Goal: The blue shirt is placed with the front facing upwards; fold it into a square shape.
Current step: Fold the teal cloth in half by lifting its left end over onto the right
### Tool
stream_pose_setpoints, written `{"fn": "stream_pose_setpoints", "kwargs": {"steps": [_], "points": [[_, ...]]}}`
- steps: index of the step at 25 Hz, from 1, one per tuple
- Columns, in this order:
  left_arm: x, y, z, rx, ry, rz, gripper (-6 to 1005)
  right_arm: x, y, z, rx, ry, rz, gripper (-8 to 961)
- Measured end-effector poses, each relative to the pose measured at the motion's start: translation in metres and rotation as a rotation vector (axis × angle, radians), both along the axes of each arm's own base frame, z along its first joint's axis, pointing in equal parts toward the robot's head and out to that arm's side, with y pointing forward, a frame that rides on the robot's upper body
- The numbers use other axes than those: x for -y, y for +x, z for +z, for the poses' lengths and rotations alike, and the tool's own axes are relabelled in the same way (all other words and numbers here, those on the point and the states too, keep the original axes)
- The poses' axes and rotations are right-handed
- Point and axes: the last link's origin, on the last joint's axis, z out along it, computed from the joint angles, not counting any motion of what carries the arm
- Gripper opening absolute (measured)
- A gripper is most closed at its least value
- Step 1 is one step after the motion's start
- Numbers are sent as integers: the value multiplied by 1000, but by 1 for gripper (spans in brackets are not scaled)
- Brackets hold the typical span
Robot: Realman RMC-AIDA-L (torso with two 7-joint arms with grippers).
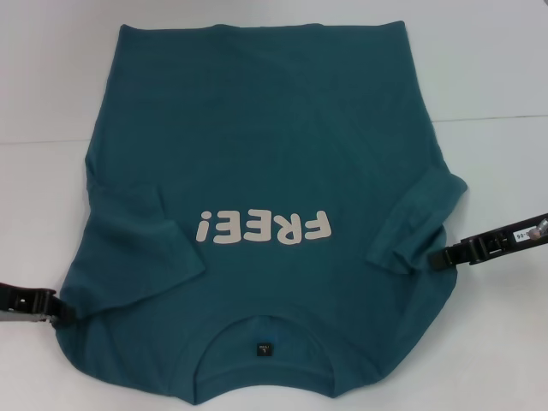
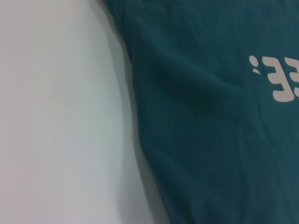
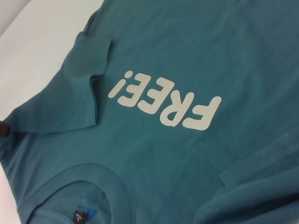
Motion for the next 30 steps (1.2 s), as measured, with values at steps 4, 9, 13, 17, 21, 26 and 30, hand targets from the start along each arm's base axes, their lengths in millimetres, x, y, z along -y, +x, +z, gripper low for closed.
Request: {"fn": "stream_pose_setpoints", "kwargs": {"steps": [4,9,13,17,21,26,30], "points": [[-1,-1,0,-3,11,10,47,-1,0,0,4,4,1,35],[-1,-1,0,-3,9,15,48,-2,-2,-1,4,3,5,35],[0,0,-1,0,-1,16,49,-4,-2,0,6,8,8,35],[1,-1,-2,-5,-7,24,49,-5,-3,-2,14,3,13,35],[3,-4,-1,-16,-7,37,50,-5,-4,-2,16,-1,18,36],[2,-5,-1,-23,-6,40,51,-5,-5,-3,15,0,20,36],[1,-4,-1,-23,-5,38,51,-6,-5,-3,15,1,20,36]]}}
